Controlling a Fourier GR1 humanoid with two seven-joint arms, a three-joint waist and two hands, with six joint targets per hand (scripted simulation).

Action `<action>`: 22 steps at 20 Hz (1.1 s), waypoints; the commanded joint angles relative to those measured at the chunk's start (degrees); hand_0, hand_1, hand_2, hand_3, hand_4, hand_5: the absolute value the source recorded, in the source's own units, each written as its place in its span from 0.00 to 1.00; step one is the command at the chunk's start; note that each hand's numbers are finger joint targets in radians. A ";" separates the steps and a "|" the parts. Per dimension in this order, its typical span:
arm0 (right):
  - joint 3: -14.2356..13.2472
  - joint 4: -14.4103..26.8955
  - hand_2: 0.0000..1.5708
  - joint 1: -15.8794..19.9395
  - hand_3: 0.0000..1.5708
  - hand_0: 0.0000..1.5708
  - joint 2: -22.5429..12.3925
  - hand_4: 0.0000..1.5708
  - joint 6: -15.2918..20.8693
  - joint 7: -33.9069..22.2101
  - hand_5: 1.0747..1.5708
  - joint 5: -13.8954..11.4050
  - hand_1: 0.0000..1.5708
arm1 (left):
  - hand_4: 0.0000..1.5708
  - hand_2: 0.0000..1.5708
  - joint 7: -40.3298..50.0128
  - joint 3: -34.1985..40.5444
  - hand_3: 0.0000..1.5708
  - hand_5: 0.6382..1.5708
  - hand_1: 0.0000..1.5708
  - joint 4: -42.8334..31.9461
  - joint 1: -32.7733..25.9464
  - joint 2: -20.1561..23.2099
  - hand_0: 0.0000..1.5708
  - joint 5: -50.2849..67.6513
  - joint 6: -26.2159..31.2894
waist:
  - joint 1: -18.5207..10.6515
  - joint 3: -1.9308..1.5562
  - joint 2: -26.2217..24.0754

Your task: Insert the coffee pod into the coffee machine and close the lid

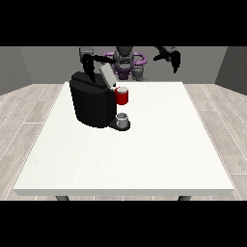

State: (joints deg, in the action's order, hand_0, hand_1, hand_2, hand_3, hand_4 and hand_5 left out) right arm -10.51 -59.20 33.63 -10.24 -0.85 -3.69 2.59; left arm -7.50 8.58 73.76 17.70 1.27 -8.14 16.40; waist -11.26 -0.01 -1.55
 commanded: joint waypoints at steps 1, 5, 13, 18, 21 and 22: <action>1.78 1.43 0.00 2.92 0.00 0.00 0.86 0.00 0.76 -1.26 1.00 -1.08 0.00 | 0.24 0.00 2.79 -0.29 0.00 1.00 0.00 4.71 -2.31 0.51 0.00 1.15 -0.84 | 0.54 0.00 0.44; 2.85 2.82 0.00 3.19 0.00 0.00 1.78 0.00 0.27 2.35 1.00 -1.77 0.00 | 0.23 0.00 2.50 -0.49 0.00 1.00 0.00 7.05 -3.72 1.88 0.00 1.35 -1.11 | 1.39 0.00 2.45; 3.19 4.68 0.00 6.37 0.00 0.00 -0.41 0.08 -0.62 4.28 1.00 -3.25 0.00 | 0.22 0.00 2.94 -0.95 0.00 1.00 0.00 9.38 -5.28 2.59 0.00 1.58 -1.92 | 0.88 0.00 5.20; 6.83 2.49 0.00 12.94 0.00 0.00 1.94 0.08 1.05 -0.78 1.00 -5.63 0.00 | 0.23 0.00 3.61 -0.89 0.00 1.00 0.00 6.76 -3.86 2.80 0.00 1.03 -2.50 | 0.70 0.02 4.46; 5.69 2.13 0.00 16.63 0.00 0.00 0.05 0.07 -0.26 -3.23 1.00 -4.61 0.00 | 0.23 0.00 2.13 0.33 0.00 1.00 0.00 6.01 -3.85 4.39 0.00 2.97 -0.17 | -0.56 0.04 5.00; 5.26 3.61 0.00 15.38 0.00 0.00 -1.60 0.00 -1.26 0.05 1.00 -5.17 0.00 | 0.24 0.00 2.51 -1.45 0.00 1.00 0.00 8.63 -2.94 3.27 0.00 0.81 -2.36 | -1.03 0.00 6.98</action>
State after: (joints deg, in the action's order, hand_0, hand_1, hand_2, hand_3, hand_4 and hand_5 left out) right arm -6.60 -55.12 45.99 -11.41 -0.53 -7.06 -1.48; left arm -4.57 7.73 81.25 14.05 4.27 -6.85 14.24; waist -10.55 -0.46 4.40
